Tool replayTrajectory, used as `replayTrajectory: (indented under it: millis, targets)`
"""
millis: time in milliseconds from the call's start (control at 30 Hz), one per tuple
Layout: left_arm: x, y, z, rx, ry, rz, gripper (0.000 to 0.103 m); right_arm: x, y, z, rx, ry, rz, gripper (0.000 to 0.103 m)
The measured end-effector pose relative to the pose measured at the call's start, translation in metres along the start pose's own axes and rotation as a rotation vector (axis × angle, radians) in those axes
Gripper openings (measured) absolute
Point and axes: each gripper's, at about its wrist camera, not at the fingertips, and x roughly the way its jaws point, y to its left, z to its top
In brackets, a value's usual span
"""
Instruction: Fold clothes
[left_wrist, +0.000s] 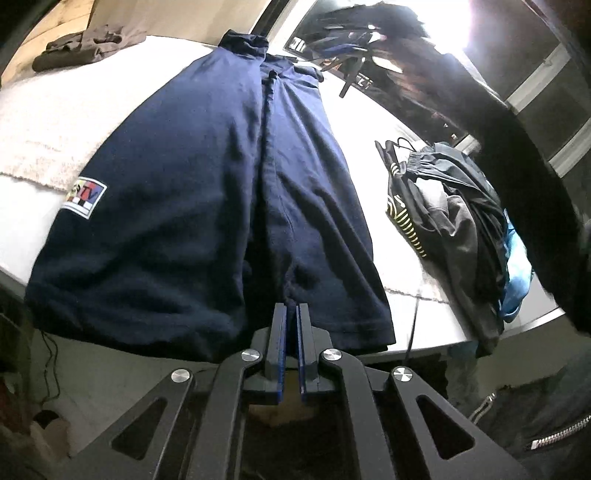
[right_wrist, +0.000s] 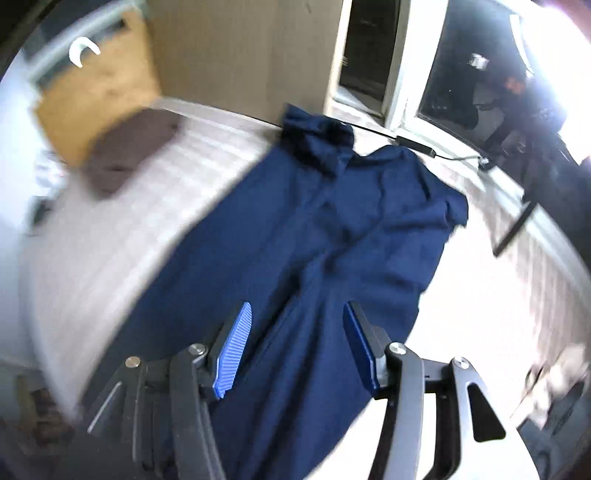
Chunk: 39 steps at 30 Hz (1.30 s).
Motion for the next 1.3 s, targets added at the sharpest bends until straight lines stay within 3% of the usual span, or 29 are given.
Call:
replayTrajectory:
  millis: [100, 267, 333, 467, 600, 733, 867, 900, 933, 1033, 1133, 1300]
  targets:
    - [-0.002, 0.003, 0.002, 0.014, 0.005, -0.008, 0.004, -0.037, 0.006, -0.03, -0.004, -0.025, 0.047, 0.06]
    - [-0.003, 0.009, 0.003, 0.033, 0.027, -0.023, 0.004, -0.051, 0.038, -0.179, 0.015, 0.066, 0.04, 0.06]
    - [-0.001, 0.012, 0.004, 0.044, 0.037, -0.015, 0.004, -0.049, 0.057, -0.224, 0.01, 0.086, 0.041, 0.06]
    - [0.0, 0.019, 0.006, 0.059, 0.049, -0.013, 0.004, -0.038, 0.091, -0.266, -0.027, 0.076, -0.011, 0.06]
    - [0.003, 0.023, 0.006, 0.075, 0.075, -0.026, 0.004, -0.03, 0.107, -0.279, -0.069, 0.048, -0.026, 0.056]
    - [0.01, 0.022, 0.005, 0.091, 0.099, -0.038, 0.004, -0.011, 0.119, -0.279, -0.129, 0.06, -0.082, 0.035]
    - [0.013, 0.021, 0.006, 0.107, 0.112, -0.054, 0.004, -0.006, 0.129, -0.279, -0.189, 0.051, -0.107, 0.029]
    - [0.01, 0.02, 0.007, 0.107, 0.106, -0.065, 0.004, -0.006, 0.131, -0.278, -0.197, 0.054, -0.108, 0.023]
    - [0.005, 0.019, 0.008, 0.105, 0.093, -0.081, 0.004, -0.005, 0.131, -0.276, -0.197, 0.063, -0.1, 0.01]
    - [-0.008, 0.014, 0.01, 0.124, 0.059, -0.098, 0.005, -0.011, 0.128, -0.272, -0.17, 0.109, -0.058, 0.009]
    - [0.007, 0.024, 0.002, 0.137, 0.166, -0.035, 0.005, -0.007, 0.122, -0.27, -0.146, 0.196, -0.013, 0.01]
    - [-0.012, 0.019, 0.019, 0.196, 0.135, -0.028, 0.005, -0.029, 0.107, -0.26, -0.051, 0.191, 0.072, 0.016]
